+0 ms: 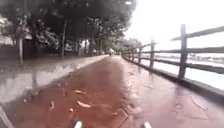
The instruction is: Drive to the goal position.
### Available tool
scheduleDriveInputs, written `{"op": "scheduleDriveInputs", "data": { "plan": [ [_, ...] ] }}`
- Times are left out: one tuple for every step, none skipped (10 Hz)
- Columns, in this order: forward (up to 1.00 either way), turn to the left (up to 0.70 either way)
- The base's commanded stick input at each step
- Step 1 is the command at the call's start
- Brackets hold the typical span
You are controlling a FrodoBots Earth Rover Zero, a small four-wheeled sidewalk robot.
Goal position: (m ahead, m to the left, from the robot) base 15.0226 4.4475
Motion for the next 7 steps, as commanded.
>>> {"op": "scheduleDriveInputs", "data": {
  "plan": [
    [0.5, 0.0],
    [0.5, 0.0],
    [0.5, 0.0],
    [0.5, 0.0],
    [0.5, 0.0],
    [0.5, 0.0],
    [0.5, 0.0]
  ]
}}
